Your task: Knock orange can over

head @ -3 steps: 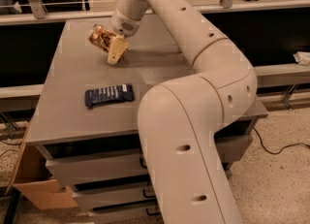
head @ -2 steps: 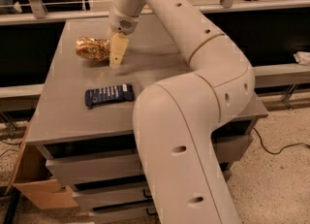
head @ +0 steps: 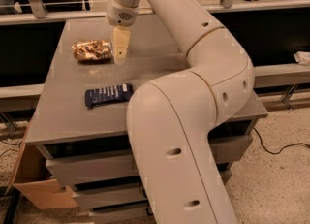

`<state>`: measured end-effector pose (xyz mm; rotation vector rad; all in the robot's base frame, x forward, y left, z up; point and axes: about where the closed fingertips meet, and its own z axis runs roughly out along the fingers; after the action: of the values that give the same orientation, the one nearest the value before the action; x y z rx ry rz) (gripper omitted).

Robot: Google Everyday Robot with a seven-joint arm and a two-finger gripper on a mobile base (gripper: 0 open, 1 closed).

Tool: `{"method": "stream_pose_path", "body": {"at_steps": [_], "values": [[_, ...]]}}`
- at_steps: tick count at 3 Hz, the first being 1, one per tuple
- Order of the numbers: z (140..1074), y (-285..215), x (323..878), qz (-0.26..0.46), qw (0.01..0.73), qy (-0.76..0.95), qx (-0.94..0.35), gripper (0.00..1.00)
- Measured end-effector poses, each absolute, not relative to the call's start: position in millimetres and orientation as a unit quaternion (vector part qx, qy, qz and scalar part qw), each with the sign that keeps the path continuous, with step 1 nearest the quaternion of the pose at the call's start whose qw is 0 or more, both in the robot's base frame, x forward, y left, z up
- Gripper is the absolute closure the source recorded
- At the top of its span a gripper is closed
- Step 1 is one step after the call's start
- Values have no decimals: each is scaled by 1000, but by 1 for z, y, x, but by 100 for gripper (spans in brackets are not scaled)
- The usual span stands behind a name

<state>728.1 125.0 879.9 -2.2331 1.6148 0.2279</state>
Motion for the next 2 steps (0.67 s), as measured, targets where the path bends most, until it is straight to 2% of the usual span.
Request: {"method": "stream_pose_path", "body": {"at_steps": [1, 2], "values": [[898, 105, 727, 113, 230, 580, -773, 0], [922, 58, 719, 170, 301, 597, -724, 0]]}}
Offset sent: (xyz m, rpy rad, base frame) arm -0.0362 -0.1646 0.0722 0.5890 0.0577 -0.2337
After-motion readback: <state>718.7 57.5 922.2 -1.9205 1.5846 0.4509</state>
